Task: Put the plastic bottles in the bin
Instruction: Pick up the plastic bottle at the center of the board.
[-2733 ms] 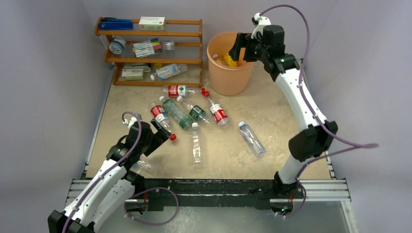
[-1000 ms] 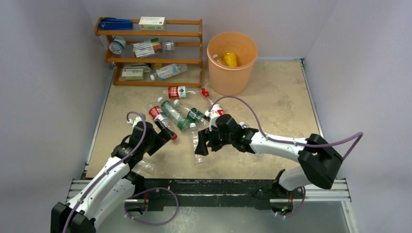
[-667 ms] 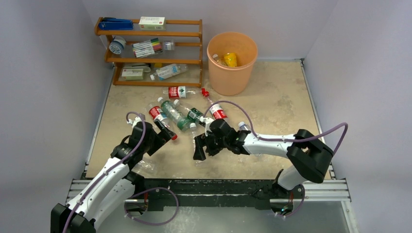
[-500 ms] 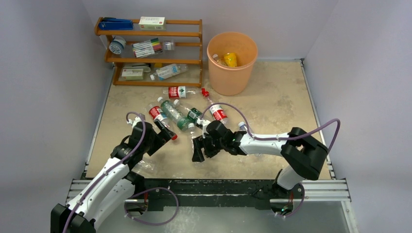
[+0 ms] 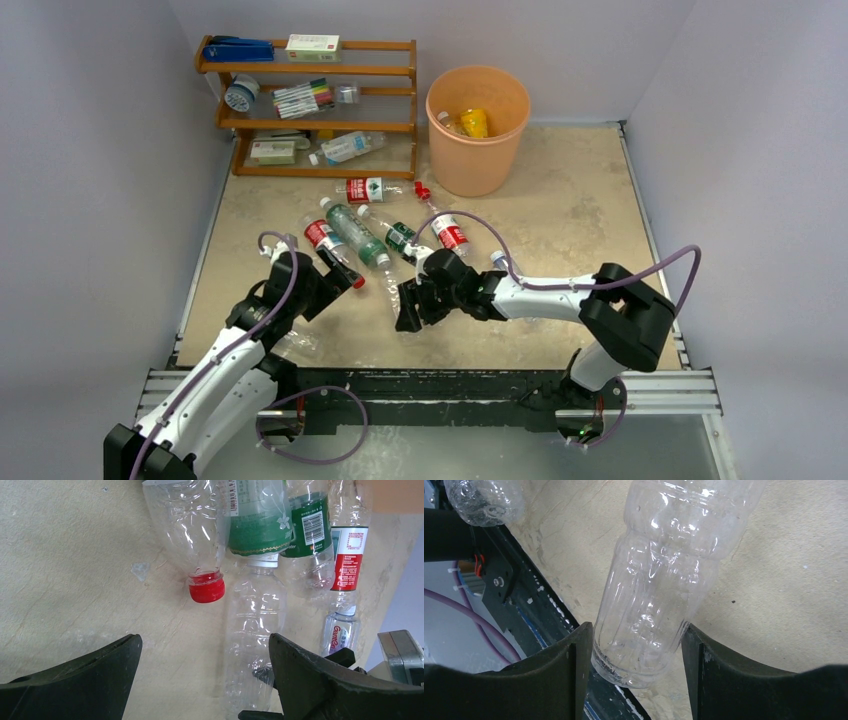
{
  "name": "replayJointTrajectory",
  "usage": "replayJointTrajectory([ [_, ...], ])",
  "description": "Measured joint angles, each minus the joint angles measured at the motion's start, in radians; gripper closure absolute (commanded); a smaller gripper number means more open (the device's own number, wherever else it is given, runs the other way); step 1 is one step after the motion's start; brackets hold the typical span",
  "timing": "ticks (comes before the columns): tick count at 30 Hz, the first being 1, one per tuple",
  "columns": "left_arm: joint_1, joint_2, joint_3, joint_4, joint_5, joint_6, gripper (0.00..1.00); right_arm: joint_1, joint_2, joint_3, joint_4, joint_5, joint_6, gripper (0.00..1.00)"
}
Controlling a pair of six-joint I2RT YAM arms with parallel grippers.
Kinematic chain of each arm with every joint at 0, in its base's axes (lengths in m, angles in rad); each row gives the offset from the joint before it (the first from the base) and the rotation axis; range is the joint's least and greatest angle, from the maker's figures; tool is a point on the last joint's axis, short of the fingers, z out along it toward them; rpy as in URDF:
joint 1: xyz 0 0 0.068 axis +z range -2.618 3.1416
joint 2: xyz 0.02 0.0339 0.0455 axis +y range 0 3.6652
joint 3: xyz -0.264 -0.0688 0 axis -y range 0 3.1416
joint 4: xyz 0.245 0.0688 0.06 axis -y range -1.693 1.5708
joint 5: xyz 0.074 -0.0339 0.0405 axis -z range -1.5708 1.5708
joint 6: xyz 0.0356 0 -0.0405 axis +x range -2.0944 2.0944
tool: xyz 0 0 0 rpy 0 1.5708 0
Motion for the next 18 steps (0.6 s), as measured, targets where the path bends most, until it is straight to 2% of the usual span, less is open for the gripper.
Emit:
replayJointTrajectory([
  [8,0.0,-0.011,0.0,-0.002,0.0,0.0,0.02,0.0,-0.108,0.008,-0.095,0.063,-0.002,0.61],
  [18,0.0,-0.012,0.0,-0.003,0.0,0.0,0.02,0.0,-0.266,0.106,-0.242,0.141,-0.013,0.6],
])
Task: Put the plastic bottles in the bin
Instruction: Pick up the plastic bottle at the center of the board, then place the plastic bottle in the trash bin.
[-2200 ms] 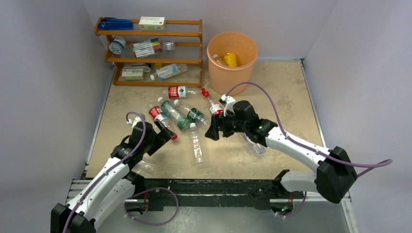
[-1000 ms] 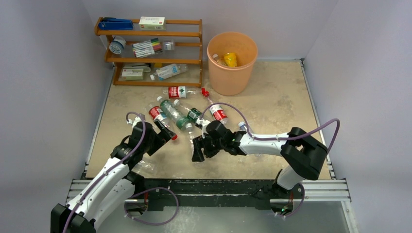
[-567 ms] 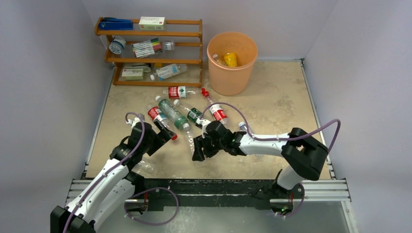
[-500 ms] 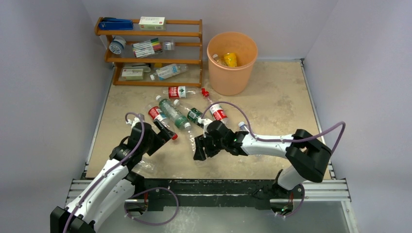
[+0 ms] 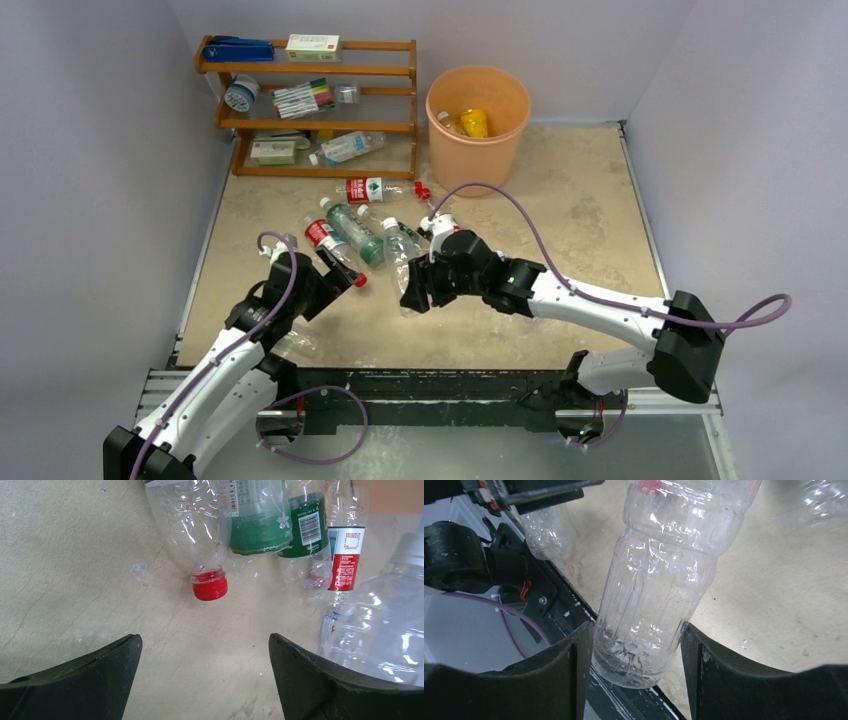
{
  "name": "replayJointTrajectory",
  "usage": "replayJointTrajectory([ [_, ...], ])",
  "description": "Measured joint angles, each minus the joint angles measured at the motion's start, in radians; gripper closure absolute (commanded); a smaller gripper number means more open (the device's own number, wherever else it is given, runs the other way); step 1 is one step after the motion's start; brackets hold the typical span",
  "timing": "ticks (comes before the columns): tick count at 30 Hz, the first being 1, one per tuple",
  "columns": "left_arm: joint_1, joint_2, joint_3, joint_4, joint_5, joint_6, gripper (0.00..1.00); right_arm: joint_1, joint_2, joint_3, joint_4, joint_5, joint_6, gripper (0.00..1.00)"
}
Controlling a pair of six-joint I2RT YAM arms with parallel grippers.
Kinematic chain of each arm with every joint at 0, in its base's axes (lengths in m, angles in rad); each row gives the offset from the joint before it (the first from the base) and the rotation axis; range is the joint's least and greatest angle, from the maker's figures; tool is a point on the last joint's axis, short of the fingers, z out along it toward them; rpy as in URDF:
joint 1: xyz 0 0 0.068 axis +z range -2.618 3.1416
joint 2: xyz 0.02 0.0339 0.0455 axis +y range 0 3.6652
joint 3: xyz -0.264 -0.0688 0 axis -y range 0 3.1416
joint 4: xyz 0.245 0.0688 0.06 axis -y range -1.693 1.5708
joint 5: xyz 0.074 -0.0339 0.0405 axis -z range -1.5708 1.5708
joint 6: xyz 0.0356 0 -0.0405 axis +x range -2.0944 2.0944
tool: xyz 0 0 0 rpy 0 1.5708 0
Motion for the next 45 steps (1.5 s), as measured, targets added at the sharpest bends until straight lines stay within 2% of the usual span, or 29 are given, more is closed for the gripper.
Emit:
replayJointTrajectory([
  [9,0.0,-0.006,-0.007,-0.003,0.0,0.0,0.02,-0.06,-0.023,0.182,-0.134,0.061,-0.067,0.59],
  [17,0.0,-0.017,-0.01,-0.007,0.0,0.0,0.02,-0.292,-0.023,0.339,-0.227,0.056,-0.169,0.58],
  [23,0.0,-0.018,-0.01,-0.008,0.0,0.0,0.02,-0.446,0.013,0.552,-0.269,0.042,-0.24,0.58],
  [28,0.0,-0.031,-0.01,-0.025,-0.004,0.0,0.01,-0.556,0.103,0.699,-0.275,-0.01,-0.275,0.58],
  [36,0.0,-0.064,-0.01,-0.065,-0.011,0.0,0.01,-0.715,0.269,0.845,-0.293,-0.123,-0.287,0.58],
  [45,0.0,-0.071,-0.01,-0.075,-0.012,0.0,0.01,-0.775,0.475,1.083,-0.321,-0.204,-0.286,0.54],
])
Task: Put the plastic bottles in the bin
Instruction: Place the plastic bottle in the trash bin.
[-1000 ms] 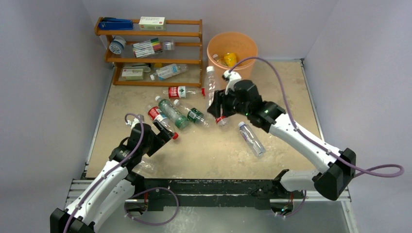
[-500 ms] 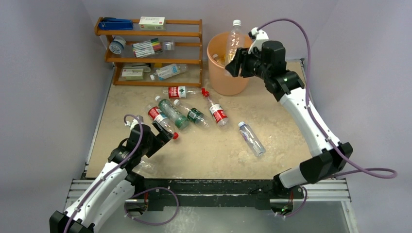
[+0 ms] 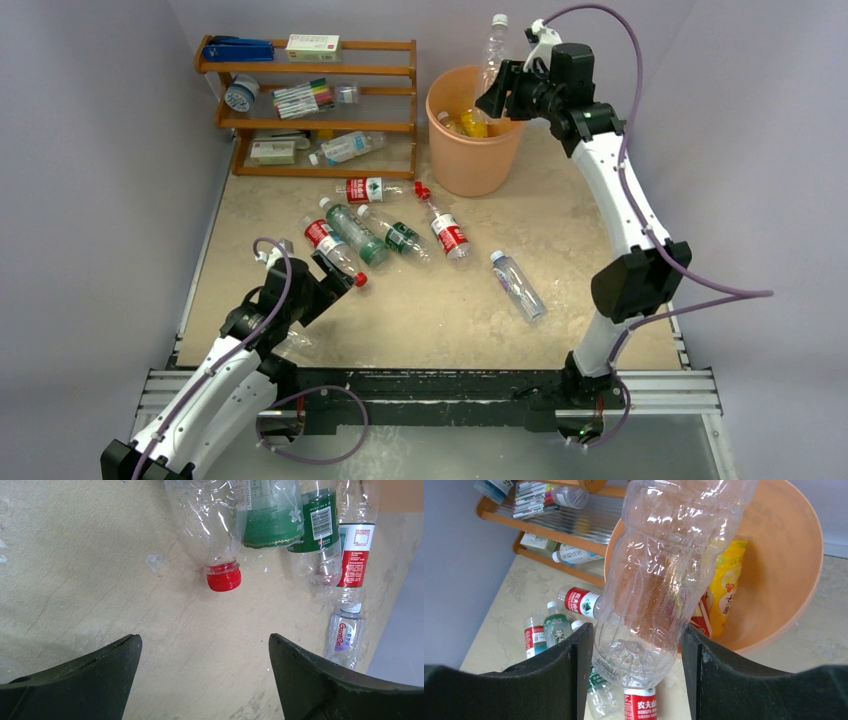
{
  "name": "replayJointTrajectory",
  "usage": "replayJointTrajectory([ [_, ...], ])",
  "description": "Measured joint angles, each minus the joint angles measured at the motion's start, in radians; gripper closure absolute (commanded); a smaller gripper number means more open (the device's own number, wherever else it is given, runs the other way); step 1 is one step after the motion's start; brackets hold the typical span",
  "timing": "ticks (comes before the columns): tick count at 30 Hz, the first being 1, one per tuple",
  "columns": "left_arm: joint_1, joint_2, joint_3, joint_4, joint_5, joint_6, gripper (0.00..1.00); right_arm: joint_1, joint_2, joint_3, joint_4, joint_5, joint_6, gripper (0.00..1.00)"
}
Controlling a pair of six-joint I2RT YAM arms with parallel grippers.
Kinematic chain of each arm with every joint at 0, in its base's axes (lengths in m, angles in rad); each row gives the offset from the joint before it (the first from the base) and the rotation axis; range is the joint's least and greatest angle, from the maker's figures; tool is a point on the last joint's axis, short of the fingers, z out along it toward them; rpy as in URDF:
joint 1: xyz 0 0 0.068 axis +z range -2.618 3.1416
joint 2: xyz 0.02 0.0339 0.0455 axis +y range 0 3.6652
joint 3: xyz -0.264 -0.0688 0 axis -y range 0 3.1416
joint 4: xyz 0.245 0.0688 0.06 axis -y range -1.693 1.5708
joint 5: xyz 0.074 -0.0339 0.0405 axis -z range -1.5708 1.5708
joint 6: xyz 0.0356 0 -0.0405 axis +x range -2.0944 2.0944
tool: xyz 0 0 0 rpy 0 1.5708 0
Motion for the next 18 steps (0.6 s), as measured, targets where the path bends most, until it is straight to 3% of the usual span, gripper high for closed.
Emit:
replayJointTrajectory([
  [7,0.0,-0.002,0.0,-0.014,-0.003,0.0,0.01,-0.009,0.078,0.035,-0.015,-0.035,0.0,0.5],
  [12,0.0,-0.002,0.0,-0.022,-0.004,0.0,0.01,-0.016,0.094,0.035,-0.019,-0.043,0.0,0.36],
  [18,0.0,-0.001,0.0,-0.022,-0.008,0.0,0.02,-0.025,0.094,0.039,-0.019,-0.055,0.0,0.26],
])
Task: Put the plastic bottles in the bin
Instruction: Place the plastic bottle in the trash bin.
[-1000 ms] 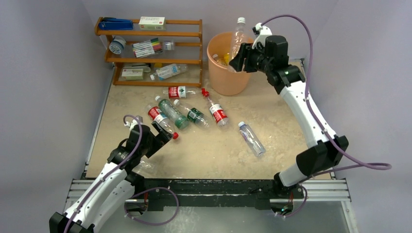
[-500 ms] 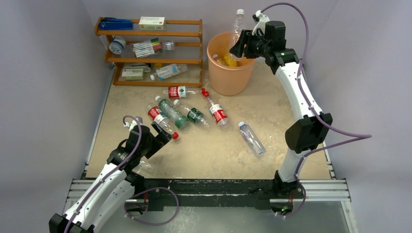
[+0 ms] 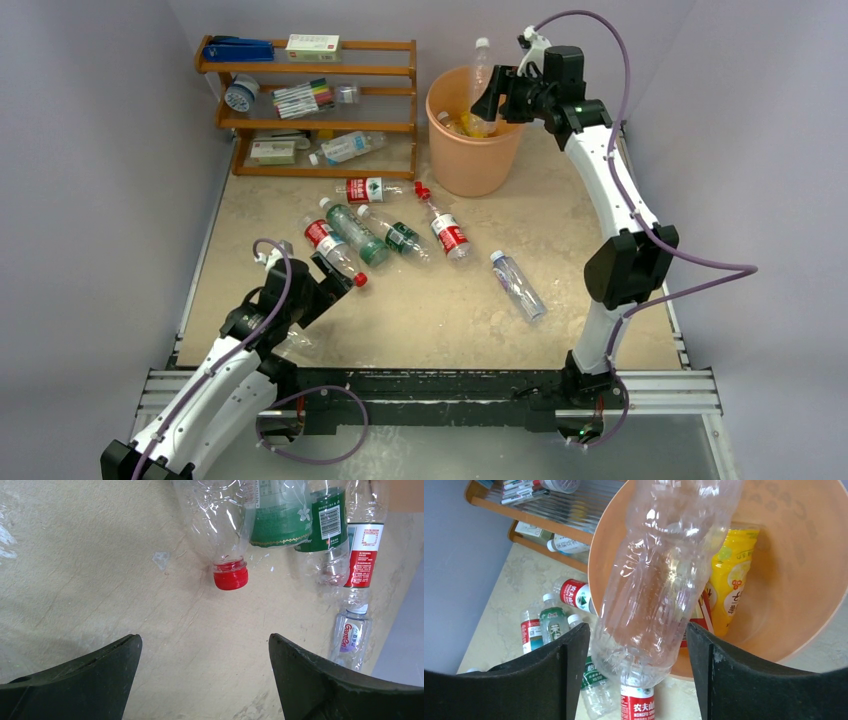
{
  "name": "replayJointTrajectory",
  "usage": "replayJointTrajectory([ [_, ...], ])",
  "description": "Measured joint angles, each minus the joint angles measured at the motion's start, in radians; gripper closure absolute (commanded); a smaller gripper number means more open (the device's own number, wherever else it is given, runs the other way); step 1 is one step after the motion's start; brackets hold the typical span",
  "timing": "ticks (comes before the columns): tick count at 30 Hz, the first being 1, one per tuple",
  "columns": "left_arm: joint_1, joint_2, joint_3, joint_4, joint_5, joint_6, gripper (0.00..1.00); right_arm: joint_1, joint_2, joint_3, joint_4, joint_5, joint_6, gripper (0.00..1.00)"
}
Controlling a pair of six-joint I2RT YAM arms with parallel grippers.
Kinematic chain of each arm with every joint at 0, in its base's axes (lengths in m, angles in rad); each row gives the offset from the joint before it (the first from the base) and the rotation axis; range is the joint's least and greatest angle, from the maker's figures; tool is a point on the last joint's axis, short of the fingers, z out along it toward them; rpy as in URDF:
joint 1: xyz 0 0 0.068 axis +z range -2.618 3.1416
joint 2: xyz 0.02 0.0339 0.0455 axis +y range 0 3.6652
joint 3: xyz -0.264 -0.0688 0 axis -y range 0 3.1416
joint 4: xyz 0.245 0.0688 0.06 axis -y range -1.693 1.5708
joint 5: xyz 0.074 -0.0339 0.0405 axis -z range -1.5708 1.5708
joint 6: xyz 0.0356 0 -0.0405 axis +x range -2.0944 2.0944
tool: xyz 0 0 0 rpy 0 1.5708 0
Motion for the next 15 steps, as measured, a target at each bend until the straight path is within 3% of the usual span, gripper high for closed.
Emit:
replayJointTrajectory([
  [15,0.0,0.022,0.0,0.001,0.0,0.0,0.01,-0.004,-0.003,-0.009,0.011,-0.008,0.001,0.21],
])
